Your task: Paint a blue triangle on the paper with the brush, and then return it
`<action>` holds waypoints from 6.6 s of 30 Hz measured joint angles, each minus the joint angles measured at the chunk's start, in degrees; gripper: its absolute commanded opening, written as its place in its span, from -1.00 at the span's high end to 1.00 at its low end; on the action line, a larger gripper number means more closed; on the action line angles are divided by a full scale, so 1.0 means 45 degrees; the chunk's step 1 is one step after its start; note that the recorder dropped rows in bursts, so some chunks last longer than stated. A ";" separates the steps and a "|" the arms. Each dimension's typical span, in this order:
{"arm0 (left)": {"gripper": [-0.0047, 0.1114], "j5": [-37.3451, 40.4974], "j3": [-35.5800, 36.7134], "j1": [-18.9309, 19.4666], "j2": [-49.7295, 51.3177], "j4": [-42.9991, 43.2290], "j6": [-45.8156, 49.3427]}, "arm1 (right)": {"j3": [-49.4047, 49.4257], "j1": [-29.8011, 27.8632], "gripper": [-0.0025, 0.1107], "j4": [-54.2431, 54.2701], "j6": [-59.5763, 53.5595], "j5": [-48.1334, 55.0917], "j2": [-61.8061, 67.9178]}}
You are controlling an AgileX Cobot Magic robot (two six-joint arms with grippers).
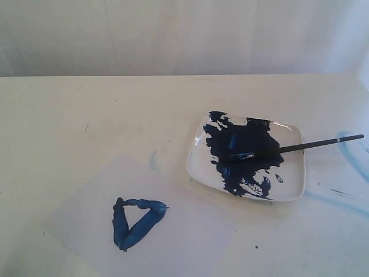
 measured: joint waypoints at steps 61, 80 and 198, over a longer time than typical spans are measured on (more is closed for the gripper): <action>0.92 -0.0223 0.0000 0.0000 0.0000 0.2297 -0.0195 | 0.0000 0.0072 0.96 -0.0945 0.3384 0.0665 -0.3735; 0.92 -0.0223 0.0000 0.0000 0.0000 0.2297 -0.0195 | 0.2555 0.0072 0.96 -0.3954 0.4564 0.0283 -0.4932; 0.92 -0.0223 0.0000 0.0000 0.0000 -0.0759 -0.1005 | 0.4158 0.0075 0.96 -0.5518 0.5294 0.2015 -0.5584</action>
